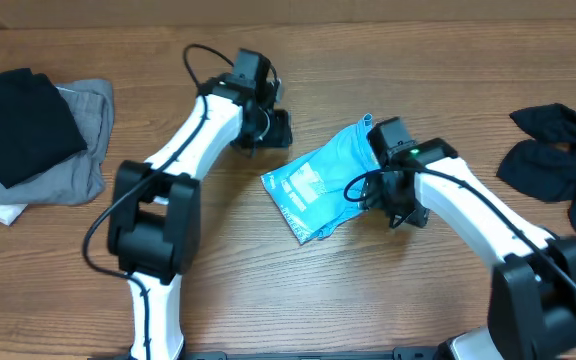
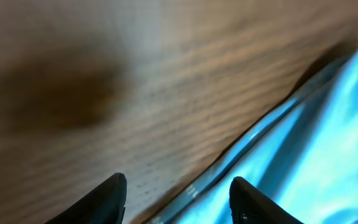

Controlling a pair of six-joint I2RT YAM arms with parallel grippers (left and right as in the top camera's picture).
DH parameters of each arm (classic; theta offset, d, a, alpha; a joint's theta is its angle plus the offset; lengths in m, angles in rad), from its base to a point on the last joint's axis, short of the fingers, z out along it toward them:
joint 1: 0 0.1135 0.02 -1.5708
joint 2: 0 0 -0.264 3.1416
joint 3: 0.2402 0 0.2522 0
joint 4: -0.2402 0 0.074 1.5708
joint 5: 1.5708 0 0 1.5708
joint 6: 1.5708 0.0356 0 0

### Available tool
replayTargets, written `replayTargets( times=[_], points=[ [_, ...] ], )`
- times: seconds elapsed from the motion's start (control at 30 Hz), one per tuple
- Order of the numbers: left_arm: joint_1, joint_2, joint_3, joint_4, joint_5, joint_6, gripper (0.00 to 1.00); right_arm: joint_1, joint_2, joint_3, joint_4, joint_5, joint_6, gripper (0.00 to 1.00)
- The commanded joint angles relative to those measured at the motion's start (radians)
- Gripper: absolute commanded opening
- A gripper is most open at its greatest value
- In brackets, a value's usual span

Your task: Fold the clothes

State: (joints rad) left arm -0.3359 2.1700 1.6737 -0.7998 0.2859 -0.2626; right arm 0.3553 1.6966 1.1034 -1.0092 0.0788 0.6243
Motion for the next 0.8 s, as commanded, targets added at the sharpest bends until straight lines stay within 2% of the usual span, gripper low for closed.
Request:
replayTargets(
  times=[0.0, 0.23, 0.4, 0.53, 0.77],
  points=[
    [-0.019, 0.043, 0.0, -0.04, 0.023, -0.002, 0.57, -0.014, 0.057, -0.026, 0.023, 0.0, 0.035, 0.79],
    [-0.025, 0.085, -0.003, -0.207, -0.029, 0.015, 0.6, -0.051, 0.124, -0.026, 0.127, 0.042, 0.03, 0.8],
    [-0.026, 0.147, -0.005, -0.309, -0.049, 0.006, 0.54, -0.085, 0.124, -0.026, 0.229, 0.067, -0.004, 0.8],
    [-0.035, 0.193, -0.013, -0.393, -0.05, -0.026, 0.42, -0.1, 0.124, -0.026, 0.334, 0.067, -0.12, 0.8],
    [-0.044, 0.189, -0.032, -0.498, -0.054, -0.093, 0.38, -0.1, 0.124, -0.026, 0.477, -0.038, -0.367, 0.8]
  ],
)
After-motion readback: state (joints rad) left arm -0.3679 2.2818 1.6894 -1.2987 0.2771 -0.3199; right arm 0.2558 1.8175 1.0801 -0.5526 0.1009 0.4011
